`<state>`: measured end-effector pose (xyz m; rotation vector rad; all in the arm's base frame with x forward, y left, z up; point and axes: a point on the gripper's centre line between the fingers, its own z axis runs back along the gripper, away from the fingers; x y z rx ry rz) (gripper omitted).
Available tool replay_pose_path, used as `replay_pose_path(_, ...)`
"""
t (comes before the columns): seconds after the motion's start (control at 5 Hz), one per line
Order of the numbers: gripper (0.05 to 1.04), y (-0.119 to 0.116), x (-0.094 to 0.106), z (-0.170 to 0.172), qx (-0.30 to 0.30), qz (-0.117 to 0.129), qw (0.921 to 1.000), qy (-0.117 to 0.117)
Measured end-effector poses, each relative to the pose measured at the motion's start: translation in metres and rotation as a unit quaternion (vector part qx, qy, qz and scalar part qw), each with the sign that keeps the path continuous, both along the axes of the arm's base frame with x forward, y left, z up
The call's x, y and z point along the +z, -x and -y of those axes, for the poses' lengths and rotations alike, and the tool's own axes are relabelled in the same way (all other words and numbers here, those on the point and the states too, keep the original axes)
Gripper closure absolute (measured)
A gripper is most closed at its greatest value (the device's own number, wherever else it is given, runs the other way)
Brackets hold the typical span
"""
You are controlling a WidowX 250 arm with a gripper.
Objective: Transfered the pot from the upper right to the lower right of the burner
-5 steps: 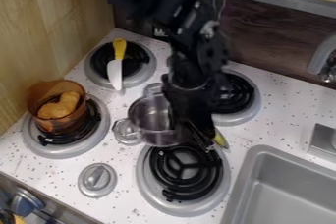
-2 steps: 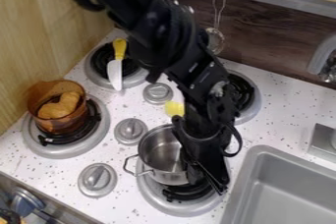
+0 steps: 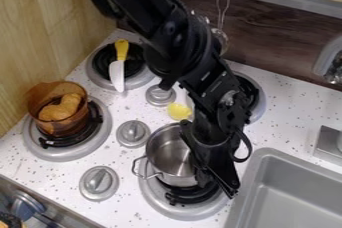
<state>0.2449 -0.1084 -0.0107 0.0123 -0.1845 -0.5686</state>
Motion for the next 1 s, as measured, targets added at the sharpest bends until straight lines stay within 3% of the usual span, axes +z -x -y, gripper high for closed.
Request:
replay_pose_path(0.6, 0.986, 0.013, -0.005, 0.013, 0.01, 0.004, 0.9999, 0.01)
replay_pose_path(0.8, 0.812, 0.018, -0.006, 0.014, 0.016, 0.005, 0.9999, -0.004)
replay_pose_path(1.0, 0.538, 0.017, -0.002, 0.014, 0.039, 0.02, 0.9989, 0.015)
